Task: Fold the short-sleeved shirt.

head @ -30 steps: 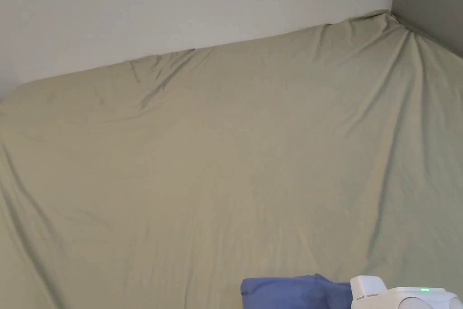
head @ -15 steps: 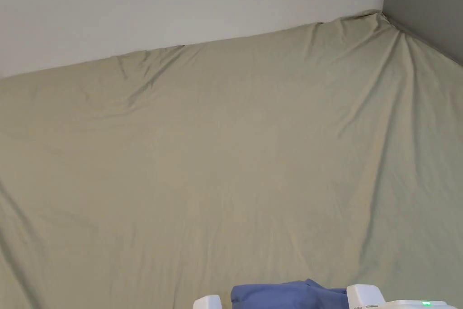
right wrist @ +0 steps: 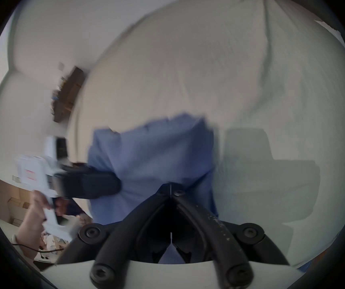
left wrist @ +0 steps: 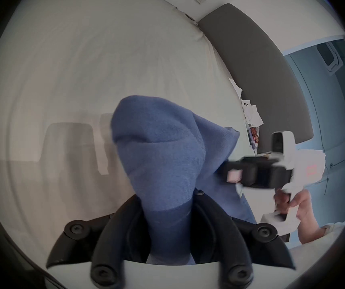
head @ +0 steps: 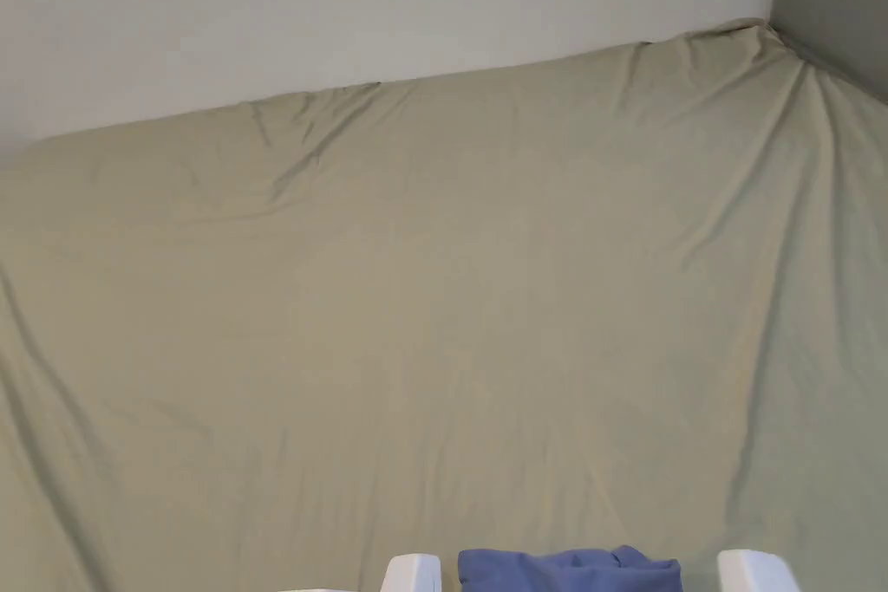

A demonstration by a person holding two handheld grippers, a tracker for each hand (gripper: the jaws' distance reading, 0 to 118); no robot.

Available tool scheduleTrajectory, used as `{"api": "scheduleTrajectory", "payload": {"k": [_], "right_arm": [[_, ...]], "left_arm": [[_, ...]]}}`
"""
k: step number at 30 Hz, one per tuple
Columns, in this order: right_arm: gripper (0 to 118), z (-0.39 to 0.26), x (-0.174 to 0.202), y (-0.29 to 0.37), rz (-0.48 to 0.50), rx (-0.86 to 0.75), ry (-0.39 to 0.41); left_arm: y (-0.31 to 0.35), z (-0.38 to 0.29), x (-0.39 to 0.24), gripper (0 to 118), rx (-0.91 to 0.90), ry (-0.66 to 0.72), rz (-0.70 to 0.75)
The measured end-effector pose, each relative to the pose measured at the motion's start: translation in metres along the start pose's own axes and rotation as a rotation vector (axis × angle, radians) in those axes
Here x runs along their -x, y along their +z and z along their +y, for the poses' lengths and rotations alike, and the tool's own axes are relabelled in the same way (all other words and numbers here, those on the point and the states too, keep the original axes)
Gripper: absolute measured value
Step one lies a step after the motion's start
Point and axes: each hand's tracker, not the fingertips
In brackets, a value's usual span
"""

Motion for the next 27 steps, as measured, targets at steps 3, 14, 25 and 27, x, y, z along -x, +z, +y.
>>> {"api": "scheduleTrajectory", "payload": {"k": [3,14,25,27], "right_arm": [[0,0.019,0.017,0.031,0.003,-0.089,0.07],[0,0.05,0.093,0.005,-0.037,-0.123,0.158],[0,0.049,0.127,-0.016,-0.057,-0.069,0.193],[0,0.049,0.129,-0.018,-0.064,-0.068,0.197]], "left_arm": [[0.035,0.003,0.034,23,0.003,0.002,0.053],[0.223,-0.008,0.207,23,-0.038,0.22,0.371],[0.344,-0.018,0.308,23,0.075,0.382,0.781],[0.346,-0.022,0.314,23,0.066,0.392,0.797]]}}
